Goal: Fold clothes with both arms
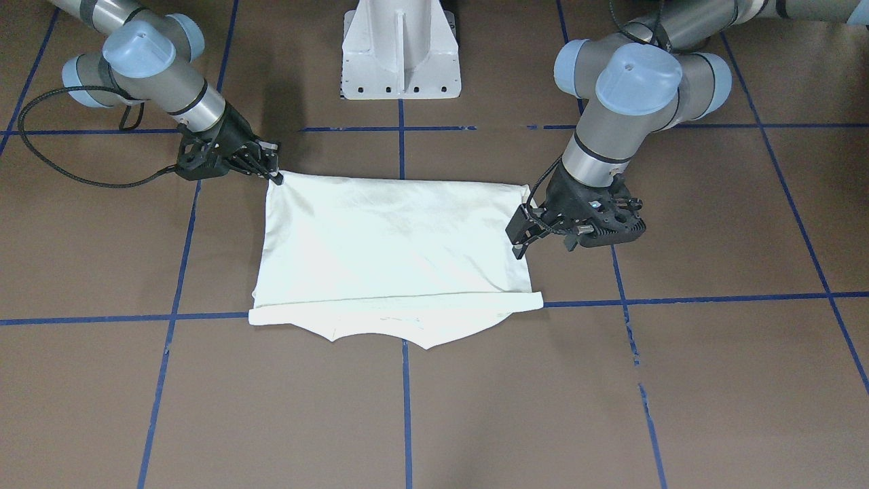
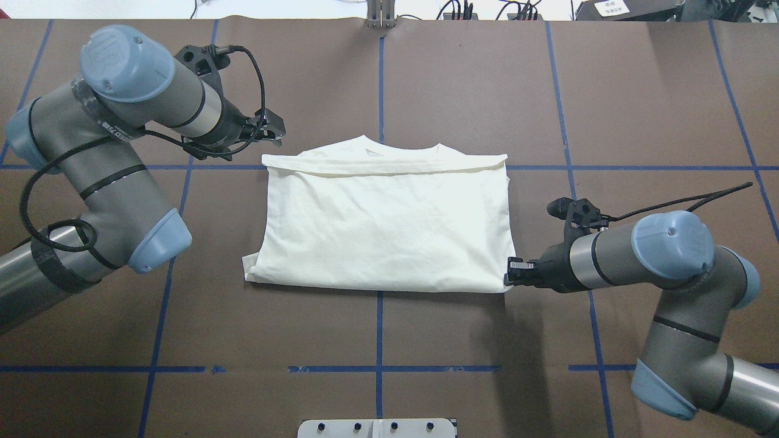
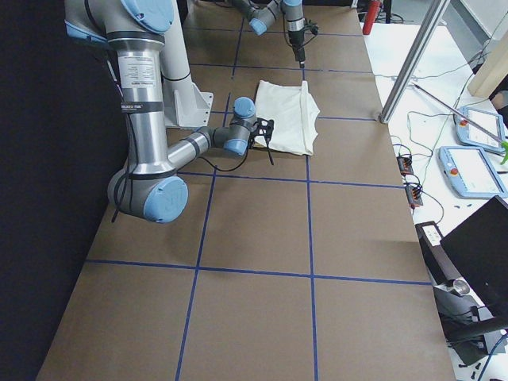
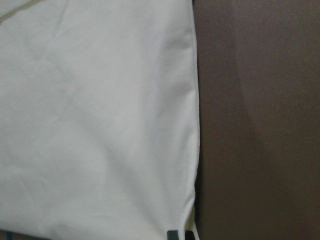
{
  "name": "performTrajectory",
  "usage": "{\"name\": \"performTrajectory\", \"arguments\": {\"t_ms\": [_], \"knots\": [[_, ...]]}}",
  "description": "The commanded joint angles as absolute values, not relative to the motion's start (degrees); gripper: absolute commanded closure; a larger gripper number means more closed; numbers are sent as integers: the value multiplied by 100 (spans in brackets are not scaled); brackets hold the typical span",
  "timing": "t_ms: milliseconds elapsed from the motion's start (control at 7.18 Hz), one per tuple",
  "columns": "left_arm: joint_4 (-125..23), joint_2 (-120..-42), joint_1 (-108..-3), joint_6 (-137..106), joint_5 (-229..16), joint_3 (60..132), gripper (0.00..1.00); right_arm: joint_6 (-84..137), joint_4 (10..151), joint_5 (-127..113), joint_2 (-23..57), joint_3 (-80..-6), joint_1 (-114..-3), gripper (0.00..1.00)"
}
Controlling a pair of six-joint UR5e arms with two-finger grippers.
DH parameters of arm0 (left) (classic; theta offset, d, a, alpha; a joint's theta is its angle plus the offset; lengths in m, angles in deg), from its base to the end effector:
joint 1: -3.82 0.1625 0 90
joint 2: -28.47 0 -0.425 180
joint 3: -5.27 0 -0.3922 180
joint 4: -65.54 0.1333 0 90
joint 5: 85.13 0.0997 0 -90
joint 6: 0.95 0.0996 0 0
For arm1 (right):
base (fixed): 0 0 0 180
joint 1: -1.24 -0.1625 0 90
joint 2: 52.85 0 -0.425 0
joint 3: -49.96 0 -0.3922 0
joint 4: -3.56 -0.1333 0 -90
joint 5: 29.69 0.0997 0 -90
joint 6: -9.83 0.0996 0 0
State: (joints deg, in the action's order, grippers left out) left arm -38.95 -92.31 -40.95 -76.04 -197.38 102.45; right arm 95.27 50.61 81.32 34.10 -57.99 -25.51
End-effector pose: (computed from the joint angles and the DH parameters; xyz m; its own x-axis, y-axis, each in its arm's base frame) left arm 0.4016 -0.5331 0.2635 0.5310 -0.1913 -0.8255 0.3126 0.9497 -0.0190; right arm -0.4169 -0.3194 0.3976 0.4015 0.1192 0.9081 -0.1009 0.9912 -0.0855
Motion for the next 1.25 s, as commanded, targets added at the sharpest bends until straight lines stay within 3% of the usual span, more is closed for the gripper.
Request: {"name": "performTrajectory", "arguments": {"t_ms": [0, 279, 418, 557, 1115], "knots": [[-3896, -9264, -4092, -7609, -19728, 10256, 0, 9569, 5058, 7887, 4475, -6708, -1534, 100], [-3896, -9290, -4092, -7609, -19728, 10256, 0, 9770, 5049, 7780, 4900, -7000, -654, 100], [-3896, -9299, -4092, -7609, -19728, 10265, 0, 9841, 5049, 7780, 4884, -7028, -493, 14], [-3887, -9290, -4066, -7636, -19772, 10378, 0, 9833, 5040, 7623, 4832, -7080, -483, 0], [-3852, -9159, -2497, -9895, -19685, 10643, 3, 9824, 5040, 7428, 4024, -7195, -2236, 0]]}}
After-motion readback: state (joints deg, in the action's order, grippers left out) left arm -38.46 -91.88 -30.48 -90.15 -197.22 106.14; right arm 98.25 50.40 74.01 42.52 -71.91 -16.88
